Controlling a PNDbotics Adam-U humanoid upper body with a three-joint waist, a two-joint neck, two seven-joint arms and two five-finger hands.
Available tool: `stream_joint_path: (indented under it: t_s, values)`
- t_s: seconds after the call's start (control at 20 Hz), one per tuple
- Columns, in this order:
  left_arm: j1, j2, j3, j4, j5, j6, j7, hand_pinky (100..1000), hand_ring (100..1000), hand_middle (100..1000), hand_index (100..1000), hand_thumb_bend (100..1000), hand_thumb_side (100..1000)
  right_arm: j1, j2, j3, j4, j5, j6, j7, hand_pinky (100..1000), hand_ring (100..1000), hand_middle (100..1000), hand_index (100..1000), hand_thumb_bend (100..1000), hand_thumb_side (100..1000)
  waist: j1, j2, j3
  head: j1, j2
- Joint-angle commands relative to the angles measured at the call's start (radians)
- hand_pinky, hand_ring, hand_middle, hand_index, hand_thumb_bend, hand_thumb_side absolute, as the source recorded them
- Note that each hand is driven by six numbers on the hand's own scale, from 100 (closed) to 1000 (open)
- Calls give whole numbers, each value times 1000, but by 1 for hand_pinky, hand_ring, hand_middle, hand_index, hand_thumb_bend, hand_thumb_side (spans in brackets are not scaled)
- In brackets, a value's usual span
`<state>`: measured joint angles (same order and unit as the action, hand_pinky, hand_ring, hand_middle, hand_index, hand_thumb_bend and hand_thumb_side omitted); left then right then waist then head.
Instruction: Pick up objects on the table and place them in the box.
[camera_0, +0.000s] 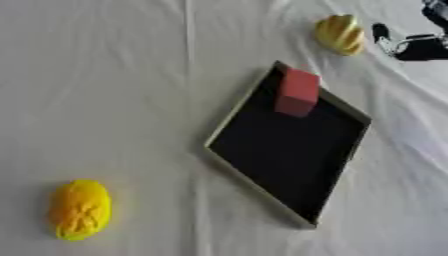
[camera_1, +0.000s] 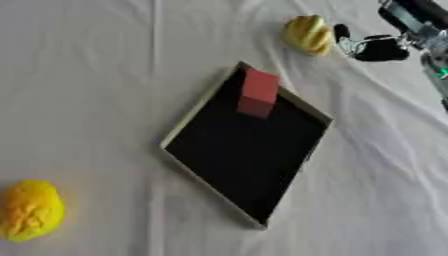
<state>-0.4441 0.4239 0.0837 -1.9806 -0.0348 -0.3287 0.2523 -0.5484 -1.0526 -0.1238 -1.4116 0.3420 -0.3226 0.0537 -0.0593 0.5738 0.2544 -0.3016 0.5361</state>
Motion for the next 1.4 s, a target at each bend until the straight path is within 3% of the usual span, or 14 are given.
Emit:
stream_joint_path:
  t_s: [0.05, 0.45, 1.1, 1.25, 1.4]
  values:
    - [-12, 33, 8, -19, 8, 2, -2, 752, 753, 694, 906, 100, 549, -5, -47, -20, 9, 19, 5, -1, 1000, 1000, 837, 977, 100, 205, 1, -15, 5, -5, -25]
    - [-17, 32, 9, -19, 15, 4, 1, 750, 746, 693, 906, 100, 547, -16, -27, -7, 48, 76, -9, 23, 1000, 1000, 842, 978, 100, 199, 8, 11, 14, -4, -33]
    - [-16, 27, 6, -19, 27, 9, 1, 747, 743, 690, 907, 100, 549, -28, -7, -1, 57, 99, -12, 44, 1000, 1000, 820, 972, 100, 199, 4, 41, 23, -3, -36]
    - [-16, 26, 7, -19, 28, 8, 1, 747, 742, 689, 907, 100, 550, -25, -8, 0, 64, 132, -4, 25, 1000, 958, 697, 923, 100, 219, 2, 44, 25, -6, -38]
    - [-15, 26, 9, -19, 29, 8, 4, 746, 741, 688, 906, 100, 550, -24, -9, -2, 67, 176, -3, -14, 908, 863, 556, 825, 100, 228, 0, 46, 25, -5, -38]
